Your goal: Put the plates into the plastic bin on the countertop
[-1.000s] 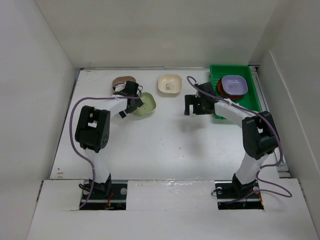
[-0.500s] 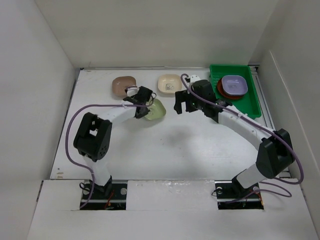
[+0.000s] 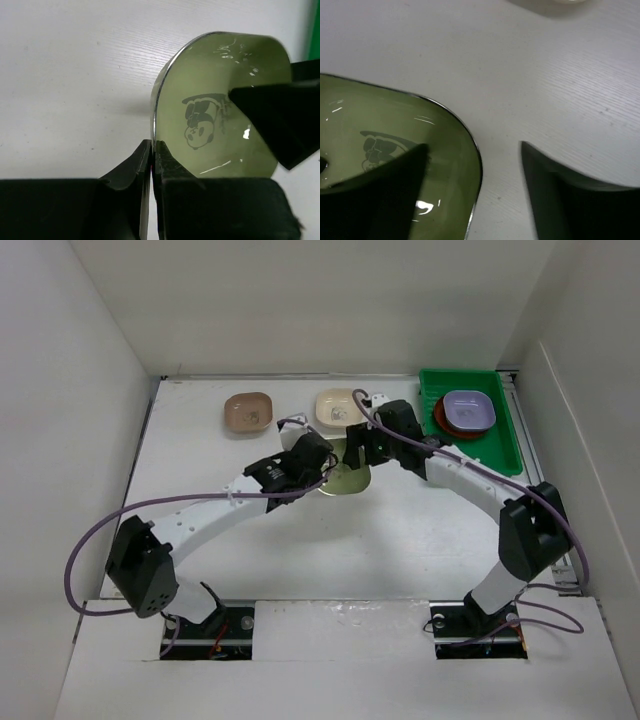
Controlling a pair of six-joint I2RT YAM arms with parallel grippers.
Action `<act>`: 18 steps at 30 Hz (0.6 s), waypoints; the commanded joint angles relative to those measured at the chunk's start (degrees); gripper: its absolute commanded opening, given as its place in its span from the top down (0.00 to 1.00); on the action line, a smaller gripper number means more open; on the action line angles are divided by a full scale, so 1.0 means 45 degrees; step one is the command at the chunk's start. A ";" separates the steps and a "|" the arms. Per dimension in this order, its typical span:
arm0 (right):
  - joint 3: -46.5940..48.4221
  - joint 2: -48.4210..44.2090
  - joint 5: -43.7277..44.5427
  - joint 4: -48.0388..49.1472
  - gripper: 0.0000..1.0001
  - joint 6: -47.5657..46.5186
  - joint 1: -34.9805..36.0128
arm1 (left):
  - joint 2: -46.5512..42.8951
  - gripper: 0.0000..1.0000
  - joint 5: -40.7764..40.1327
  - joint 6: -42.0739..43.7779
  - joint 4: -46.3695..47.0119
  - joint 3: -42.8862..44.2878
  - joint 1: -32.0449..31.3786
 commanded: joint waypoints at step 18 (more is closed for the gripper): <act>0.2103 0.0691 0.3460 -0.0444 1.00 0.1793 -0.5532 | -0.2195 0.00 -0.1419 0.0164 -0.0136 -0.0818 0.0597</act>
